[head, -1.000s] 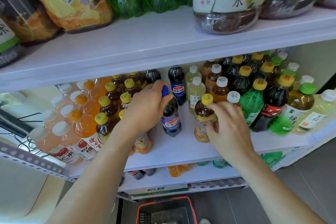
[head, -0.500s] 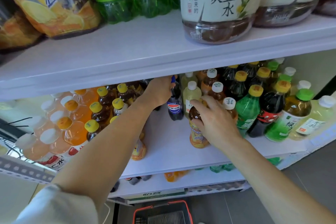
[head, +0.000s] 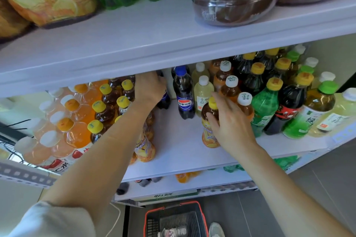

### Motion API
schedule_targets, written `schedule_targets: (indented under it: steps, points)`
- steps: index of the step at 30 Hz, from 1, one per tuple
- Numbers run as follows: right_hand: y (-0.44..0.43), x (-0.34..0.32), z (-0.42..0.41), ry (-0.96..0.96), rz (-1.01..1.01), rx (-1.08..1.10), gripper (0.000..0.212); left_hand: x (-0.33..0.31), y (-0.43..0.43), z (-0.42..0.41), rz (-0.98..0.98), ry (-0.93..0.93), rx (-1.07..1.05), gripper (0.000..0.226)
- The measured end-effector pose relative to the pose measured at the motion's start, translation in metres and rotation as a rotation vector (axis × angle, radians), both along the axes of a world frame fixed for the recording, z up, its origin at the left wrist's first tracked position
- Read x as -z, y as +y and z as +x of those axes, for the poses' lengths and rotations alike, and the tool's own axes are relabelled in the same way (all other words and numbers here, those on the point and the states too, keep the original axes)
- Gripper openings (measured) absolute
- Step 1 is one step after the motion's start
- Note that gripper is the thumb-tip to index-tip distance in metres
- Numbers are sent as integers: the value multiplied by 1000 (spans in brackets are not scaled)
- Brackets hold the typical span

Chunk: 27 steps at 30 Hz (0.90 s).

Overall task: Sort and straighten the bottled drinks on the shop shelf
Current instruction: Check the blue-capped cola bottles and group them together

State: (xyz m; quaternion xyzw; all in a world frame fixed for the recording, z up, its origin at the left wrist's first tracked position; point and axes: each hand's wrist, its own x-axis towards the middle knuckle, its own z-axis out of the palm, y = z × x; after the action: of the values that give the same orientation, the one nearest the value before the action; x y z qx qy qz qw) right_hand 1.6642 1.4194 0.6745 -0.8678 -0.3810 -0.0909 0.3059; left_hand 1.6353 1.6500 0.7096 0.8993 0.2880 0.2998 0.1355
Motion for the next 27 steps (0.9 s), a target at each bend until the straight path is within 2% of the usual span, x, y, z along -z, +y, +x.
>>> schedule_targets:
  steps: [3,5,7,9,12,17,21,24,27]
  points:
    - [-2,3,-5,-30,-87,1,66,-6,8,3,6,160,-101,6]
    - [-2,5,-6,-87,-139,28,70,-7,17,8,-7,335,-110,18]
    - [-2,4,-7,-130,-172,60,71,-9,23,12,-12,420,-77,22]
    - [-1,3,-8,-149,-172,85,71,-11,26,15,2,415,-74,13]
    - [1,5,-11,-153,-153,93,70,-10,25,13,106,477,-46,26]
    - [-2,10,-18,-254,-82,94,58,-1,9,-11,110,531,111,33]
    - [-10,12,-27,-318,94,29,42,-5,-8,-43,120,425,169,30]
    - [-12,17,-40,-202,160,-118,39,-17,-27,-72,83,281,177,28]
    - [-11,21,-59,181,118,-296,51,-32,-49,-107,64,141,188,28]
